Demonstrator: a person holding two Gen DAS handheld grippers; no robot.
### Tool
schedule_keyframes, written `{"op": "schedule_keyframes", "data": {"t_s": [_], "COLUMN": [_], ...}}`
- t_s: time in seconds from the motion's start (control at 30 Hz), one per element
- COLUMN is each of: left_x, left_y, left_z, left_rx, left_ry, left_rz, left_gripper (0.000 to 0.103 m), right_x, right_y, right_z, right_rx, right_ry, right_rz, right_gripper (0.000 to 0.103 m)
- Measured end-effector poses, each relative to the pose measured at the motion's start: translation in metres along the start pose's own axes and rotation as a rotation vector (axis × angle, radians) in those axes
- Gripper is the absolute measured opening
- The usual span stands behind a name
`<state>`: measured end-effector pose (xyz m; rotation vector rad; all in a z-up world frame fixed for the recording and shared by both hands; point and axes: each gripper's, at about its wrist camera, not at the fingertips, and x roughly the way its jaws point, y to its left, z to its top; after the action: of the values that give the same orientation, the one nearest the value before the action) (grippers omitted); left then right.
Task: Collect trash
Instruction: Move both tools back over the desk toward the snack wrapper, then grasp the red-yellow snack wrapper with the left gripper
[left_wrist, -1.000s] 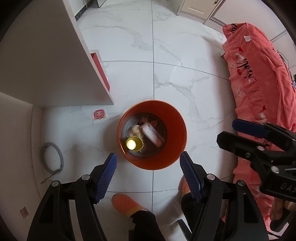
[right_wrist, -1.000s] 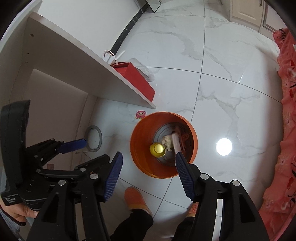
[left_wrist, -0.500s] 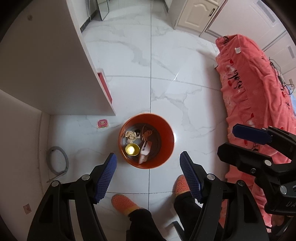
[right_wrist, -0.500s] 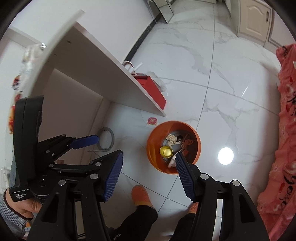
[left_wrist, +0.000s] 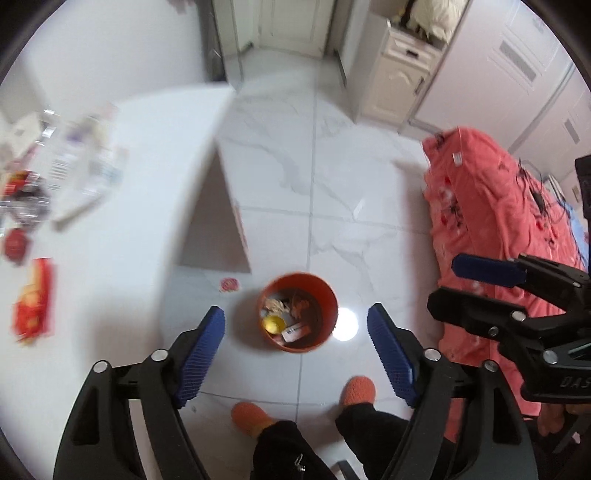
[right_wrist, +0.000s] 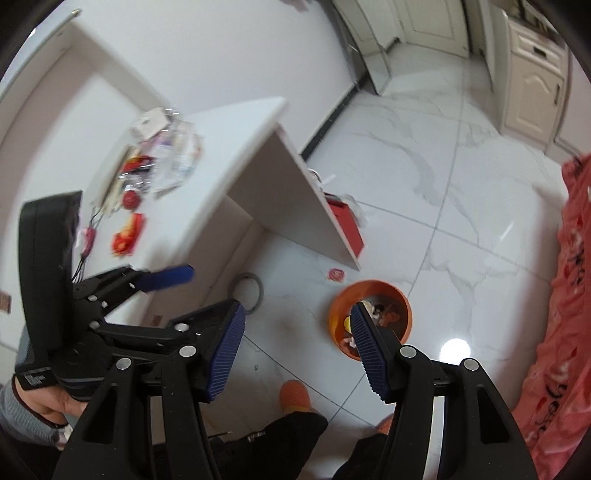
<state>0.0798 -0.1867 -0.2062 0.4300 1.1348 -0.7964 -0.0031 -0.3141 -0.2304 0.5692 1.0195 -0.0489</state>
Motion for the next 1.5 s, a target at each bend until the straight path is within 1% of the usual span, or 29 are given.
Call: {"op": "schedule_keyframes", "data": {"t_s": [0.07,0.23,0.4,0.6,0.8,1.03,1.17,1.27,1.4,1.5], "left_x": [-0.021,-0.058,-0.081,-0.102,-0.112,-0.101,-0.086,-0.071,-0.049,-0.034], "left_y": [0.005,0.013,0.026,0.061,0.099,0.145,0.172,0.184,0.193,0.199], "left_z": [-0.003,-0.013,-0.025,-0.041,-0.050,-0.045,-0.038,-0.033,-0.024,-0.020], "left_rx": [-0.016,-0.048,-0.096,-0.186,-0.285,-0.337,-0.360,-0.339,-0.279,-0.242], "left_ry": [-0.034,-0.089,-0.112,-0.130,-0.135,-0.116,-0.099,-0.077,-0.052,-0.014], "left_rz": [0.011,0.059,0.090,0.140,0.174,0.211,0.206,0.196,0.175,0.194], "left_gripper": [0.080,0.080,0.080,0.080,0.080,0.080,0.080,0.080,0.080,0.080], "right_x": [-0.012,-0.032,-0.040,-0.029,-0.014,0.017,0.040,0.053,0.069,0.082], "right_y": [0.016,0.053,0.086,0.122,0.154,0.174,0.183,0.188,0.194,0.196], "right_z": [0.001,0.007,0.011,0.023,0.036,0.051,0.062,0.069,0.076,0.080], "right_rx": [-0.030,-0.099,-0.159,-0.240,-0.299,-0.303,-0.308,-0.299,-0.287,-0.272], "right_ry": [-0.011,-0.039,-0.060,-0.041,-0.018,0.017,0.046,0.050,0.052,0.061], "right_rz": [0.012,0.040,0.072,0.113,0.141,0.146,0.140,0.145,0.143,0.138], "right_gripper": [0.060,0.060,0.062,0.062,0.062,0.062,0.062,0.062,0.062,0.062]}}
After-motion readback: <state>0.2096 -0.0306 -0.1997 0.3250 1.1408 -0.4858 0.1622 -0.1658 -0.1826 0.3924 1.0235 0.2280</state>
